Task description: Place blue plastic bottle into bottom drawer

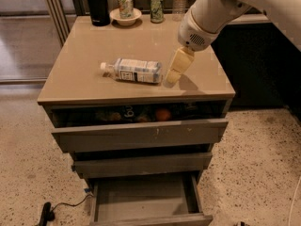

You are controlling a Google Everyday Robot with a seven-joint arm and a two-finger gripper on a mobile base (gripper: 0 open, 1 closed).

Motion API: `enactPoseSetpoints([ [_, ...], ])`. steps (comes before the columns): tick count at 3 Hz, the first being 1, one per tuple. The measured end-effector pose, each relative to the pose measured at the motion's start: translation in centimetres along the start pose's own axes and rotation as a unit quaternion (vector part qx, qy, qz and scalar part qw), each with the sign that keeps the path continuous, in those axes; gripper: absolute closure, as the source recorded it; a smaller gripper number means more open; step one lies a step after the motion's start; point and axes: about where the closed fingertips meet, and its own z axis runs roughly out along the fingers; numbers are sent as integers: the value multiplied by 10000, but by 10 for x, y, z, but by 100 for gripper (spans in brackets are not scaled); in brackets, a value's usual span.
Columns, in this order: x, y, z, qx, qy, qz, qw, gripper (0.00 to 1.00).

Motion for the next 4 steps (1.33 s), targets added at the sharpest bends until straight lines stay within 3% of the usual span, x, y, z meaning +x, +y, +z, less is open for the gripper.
enactPoseSetpoints([
  [3,-31,-23,33,11,-500,21,9987,0],
  [4,-44,-30,42,-68,-881,178,9959,0],
])
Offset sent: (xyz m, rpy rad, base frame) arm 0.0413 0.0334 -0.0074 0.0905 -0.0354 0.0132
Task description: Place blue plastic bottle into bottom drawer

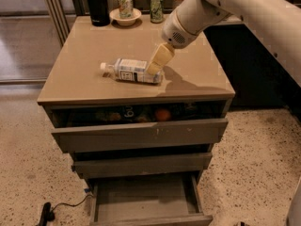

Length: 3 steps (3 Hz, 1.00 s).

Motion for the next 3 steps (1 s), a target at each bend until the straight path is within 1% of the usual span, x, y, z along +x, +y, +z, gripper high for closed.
enactPoseSetpoints([
  [1,-5,-2,6,-63,-187,108,9997,0],
  [2,-3,-1,20,-169,-176,182,9995,0],
  [3,-1,4,36,-257,-31,132,9996,0],
])
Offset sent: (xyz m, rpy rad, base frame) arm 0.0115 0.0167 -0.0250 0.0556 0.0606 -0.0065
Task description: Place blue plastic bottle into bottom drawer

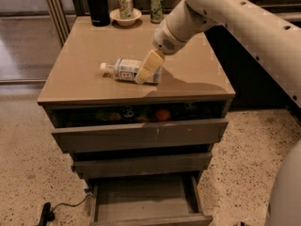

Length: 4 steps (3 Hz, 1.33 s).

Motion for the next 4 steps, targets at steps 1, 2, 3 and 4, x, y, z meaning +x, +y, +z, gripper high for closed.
enactPoseSetpoints([
  [1,3,6,16,-86,205,-89,9997,0],
  [2,12,17,36,-252,512,-186,9982,0],
  [3,17,22,45,-347,653,-217,9970,0],
  [4,17,22,45,-347,653,-217,9970,18],
])
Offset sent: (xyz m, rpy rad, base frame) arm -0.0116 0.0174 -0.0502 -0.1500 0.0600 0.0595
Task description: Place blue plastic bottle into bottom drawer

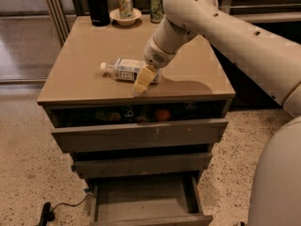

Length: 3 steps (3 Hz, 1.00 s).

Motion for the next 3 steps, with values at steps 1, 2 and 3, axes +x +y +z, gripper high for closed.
enactPoseSetpoints([
  [1,0,0,0,-1,0,0,10000,42],
  [2,0,0,0,-1,0,0,10000,66],
  [3,0,0,0,-1,0,0,10000,96],
])
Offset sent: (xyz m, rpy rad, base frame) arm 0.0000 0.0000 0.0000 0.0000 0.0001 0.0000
